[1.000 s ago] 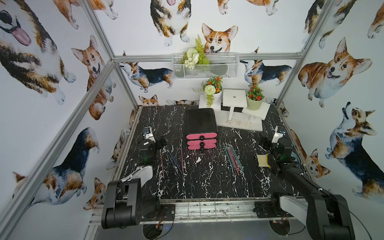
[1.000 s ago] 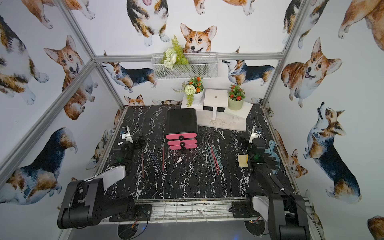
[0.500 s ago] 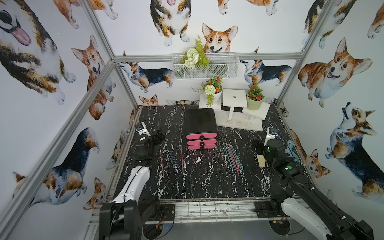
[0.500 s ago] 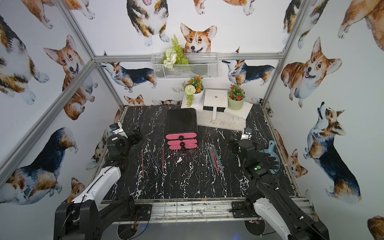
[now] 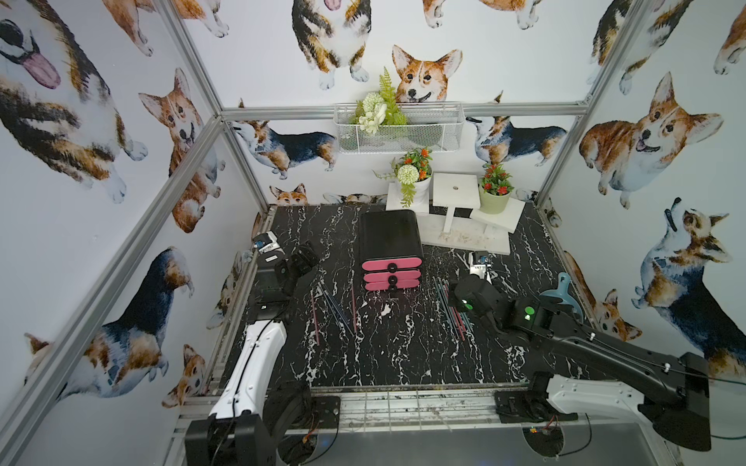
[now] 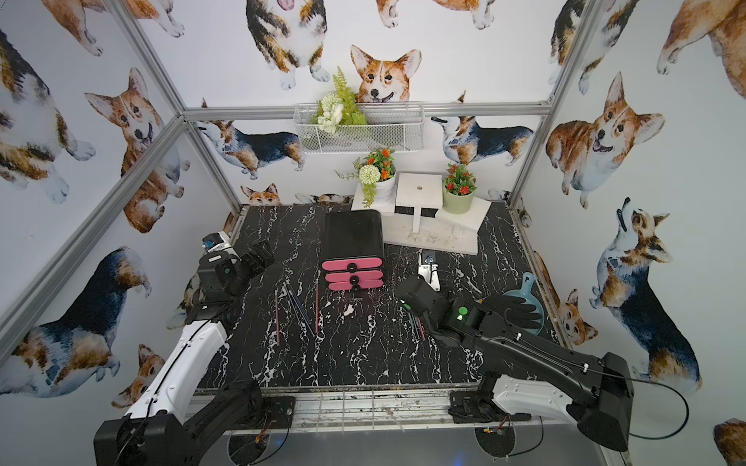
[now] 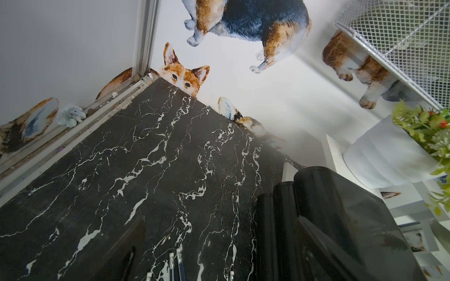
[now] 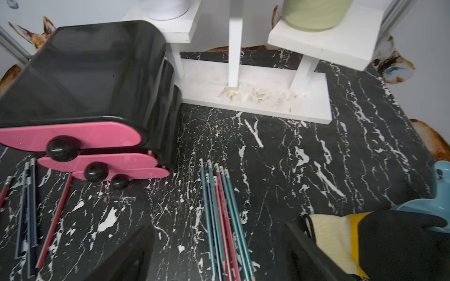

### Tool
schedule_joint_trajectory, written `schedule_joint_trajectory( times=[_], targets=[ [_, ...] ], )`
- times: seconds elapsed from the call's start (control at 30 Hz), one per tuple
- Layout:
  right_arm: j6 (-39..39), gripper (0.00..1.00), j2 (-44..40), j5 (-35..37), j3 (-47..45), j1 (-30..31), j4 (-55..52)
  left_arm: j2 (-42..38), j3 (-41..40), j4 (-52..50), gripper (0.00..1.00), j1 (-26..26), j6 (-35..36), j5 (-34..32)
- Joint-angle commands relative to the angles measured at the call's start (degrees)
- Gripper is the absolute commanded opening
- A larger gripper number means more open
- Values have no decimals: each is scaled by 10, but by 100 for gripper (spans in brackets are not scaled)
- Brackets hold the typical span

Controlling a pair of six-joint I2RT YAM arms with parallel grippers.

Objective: Please place the pencils in the drawer according to their color
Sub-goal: Open the drawer in the storage box.

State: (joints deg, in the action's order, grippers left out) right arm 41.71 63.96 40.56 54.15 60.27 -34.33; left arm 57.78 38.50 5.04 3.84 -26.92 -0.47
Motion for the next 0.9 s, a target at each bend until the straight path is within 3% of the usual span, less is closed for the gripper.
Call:
schedule_joint_trajectory(
  times=[0.0, 0.13, 0.27, 0.43, 0.87],
  targets=[
    [79, 80, 53, -17, 36, 25, -38, 5, 15, -39, 100, 0, -18, 27],
    [95, 64, 111, -71, 74, 35, -15, 26, 31, -57, 100, 0, -32, 71],
    [86, 60, 159, -115, 108, 36, 7, 50, 35, -72, 100, 0, -62, 103],
    [65, 59, 229, -139, 176, 36, 17, 67, 32, -118, 100, -25, -62, 46],
    [48, 58, 379, -140, 337, 34, -12, 161, 43, -100, 100, -104, -56, 61]
  ],
)
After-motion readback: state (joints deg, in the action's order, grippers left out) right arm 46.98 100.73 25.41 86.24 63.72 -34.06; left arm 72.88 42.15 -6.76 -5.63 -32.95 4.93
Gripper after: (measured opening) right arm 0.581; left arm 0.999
